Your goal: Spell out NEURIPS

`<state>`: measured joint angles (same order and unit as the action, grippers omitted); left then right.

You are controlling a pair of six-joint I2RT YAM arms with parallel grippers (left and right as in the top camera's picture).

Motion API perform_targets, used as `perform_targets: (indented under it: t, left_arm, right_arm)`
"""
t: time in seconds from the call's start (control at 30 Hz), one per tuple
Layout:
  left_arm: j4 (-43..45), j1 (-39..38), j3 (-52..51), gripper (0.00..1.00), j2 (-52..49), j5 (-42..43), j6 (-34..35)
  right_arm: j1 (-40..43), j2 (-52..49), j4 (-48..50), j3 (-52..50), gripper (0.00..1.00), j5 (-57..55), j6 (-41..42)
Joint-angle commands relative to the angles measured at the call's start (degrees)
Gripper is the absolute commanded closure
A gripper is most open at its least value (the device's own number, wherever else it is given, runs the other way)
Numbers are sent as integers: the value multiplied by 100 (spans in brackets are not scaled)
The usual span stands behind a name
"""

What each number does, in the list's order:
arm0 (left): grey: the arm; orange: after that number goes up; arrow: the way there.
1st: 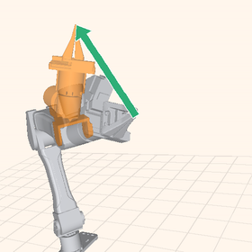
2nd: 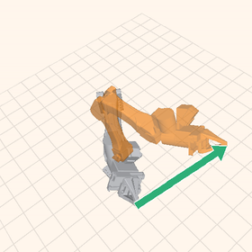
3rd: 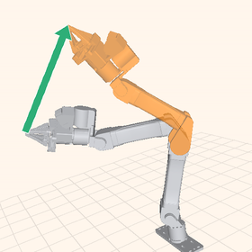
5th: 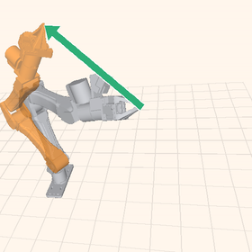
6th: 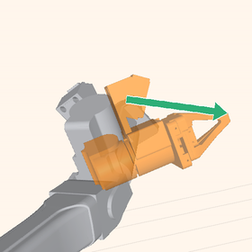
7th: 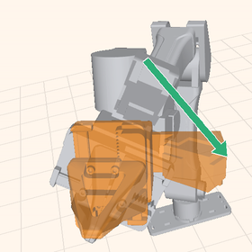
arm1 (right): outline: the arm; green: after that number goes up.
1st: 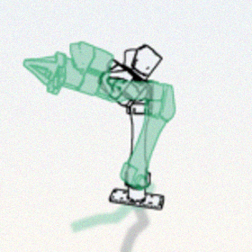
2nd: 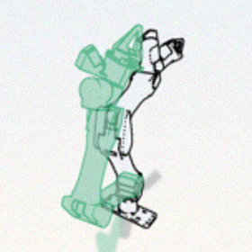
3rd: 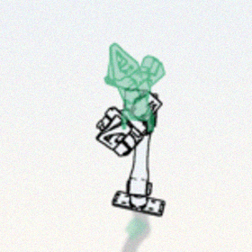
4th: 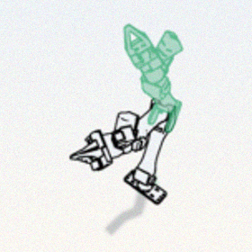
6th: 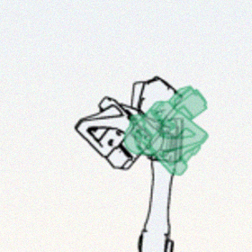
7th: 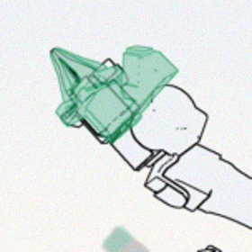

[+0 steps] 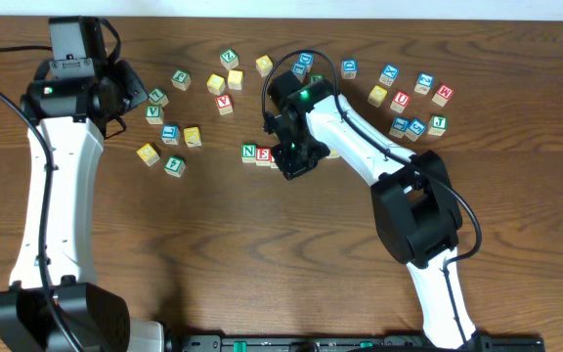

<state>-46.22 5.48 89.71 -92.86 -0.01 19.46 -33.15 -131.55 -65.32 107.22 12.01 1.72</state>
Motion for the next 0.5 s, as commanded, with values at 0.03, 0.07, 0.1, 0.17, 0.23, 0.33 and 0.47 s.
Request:
perform_targets:
  t: [0.03, 0.07, 0.1, 0.17, 0.23, 0.33, 0.47]
  left_arm:
    - [-39, 24, -50, 92, -138, -66, -72]
    - [-46, 24, -52, 92, -146, -66, -72]
    - [-46, 24, -57, 92, -146, -66, -72]
    - [-46, 24, -59, 92, -146, -66, -72]
    - [-48, 24, -61, 92, -146, -66, -74]
    - [-70, 24, -61, 92, -146, -66, -74]
    - [-90, 24, -61, 92, -146, -68, -74]
  right_arm:
    - [-17, 7, 170, -120, 99, -122, 254]
    - [-17, 7, 212, -120, 99, -136, 256]
    - [-20, 7, 262, -120, 99, -138, 256]
    - [-20, 7, 385, -120, 99, -201, 363]
    - [-22, 7, 498, -120, 99, -356, 516]
    - [-22, 7, 599, -120, 99, -420, 553]
    - [-15, 7, 625, -120, 99, -483, 564]
